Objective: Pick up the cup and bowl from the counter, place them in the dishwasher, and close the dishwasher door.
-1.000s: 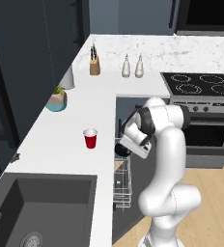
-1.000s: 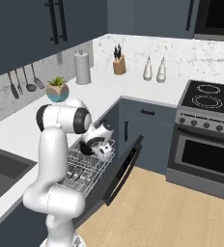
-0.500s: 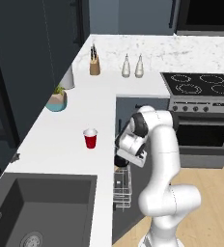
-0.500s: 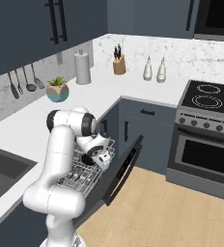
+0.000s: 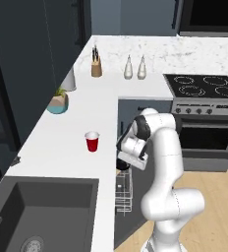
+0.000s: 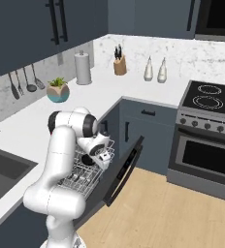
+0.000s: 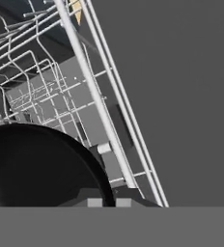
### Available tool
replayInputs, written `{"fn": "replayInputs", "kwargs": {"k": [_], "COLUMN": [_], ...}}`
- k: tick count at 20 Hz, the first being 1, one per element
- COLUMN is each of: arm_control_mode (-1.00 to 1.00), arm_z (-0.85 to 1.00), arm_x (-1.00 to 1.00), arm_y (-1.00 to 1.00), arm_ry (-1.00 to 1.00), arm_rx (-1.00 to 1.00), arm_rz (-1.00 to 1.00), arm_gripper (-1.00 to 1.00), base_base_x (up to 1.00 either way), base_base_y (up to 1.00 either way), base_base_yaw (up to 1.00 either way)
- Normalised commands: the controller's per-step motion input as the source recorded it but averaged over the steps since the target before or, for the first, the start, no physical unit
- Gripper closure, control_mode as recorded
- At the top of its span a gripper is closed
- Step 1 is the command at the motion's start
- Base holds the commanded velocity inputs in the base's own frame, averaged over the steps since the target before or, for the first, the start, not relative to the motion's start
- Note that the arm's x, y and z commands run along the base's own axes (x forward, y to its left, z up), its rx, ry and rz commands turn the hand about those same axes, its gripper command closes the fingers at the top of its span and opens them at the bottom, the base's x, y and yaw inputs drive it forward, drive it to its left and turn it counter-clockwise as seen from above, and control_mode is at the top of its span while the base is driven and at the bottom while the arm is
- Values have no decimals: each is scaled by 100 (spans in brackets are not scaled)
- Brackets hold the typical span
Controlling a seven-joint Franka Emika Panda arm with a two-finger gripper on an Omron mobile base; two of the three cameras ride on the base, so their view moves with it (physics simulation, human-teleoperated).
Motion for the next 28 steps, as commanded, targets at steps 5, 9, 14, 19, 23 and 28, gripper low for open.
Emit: {"fn": "replayInputs", "kwargs": {"k": [5,9,14,19,23,28], "arm_control_mode": [-100,-100,-100,-100,-100,-100], "arm_z": [-88,-53,14,94,100,100], "arm_x": [-17,-28,-62,-53,-6,0], "arm_y": [-61,-62,-73,-21,34,20], "arm_ry": [0,0,-13,-27,-32,-30], "arm_rx": [-3,0,4,4,0,0], "arm_rz": [3,0,0,1,12,16], "arm_gripper": [-100,-100,-100,-100,-100,-100], "base_base_x": [0,0,0,0,0,0], "base_base_y": [0,0,0,0,0,0], "base_base_yaw": [0,0,0,0,0,0]}}
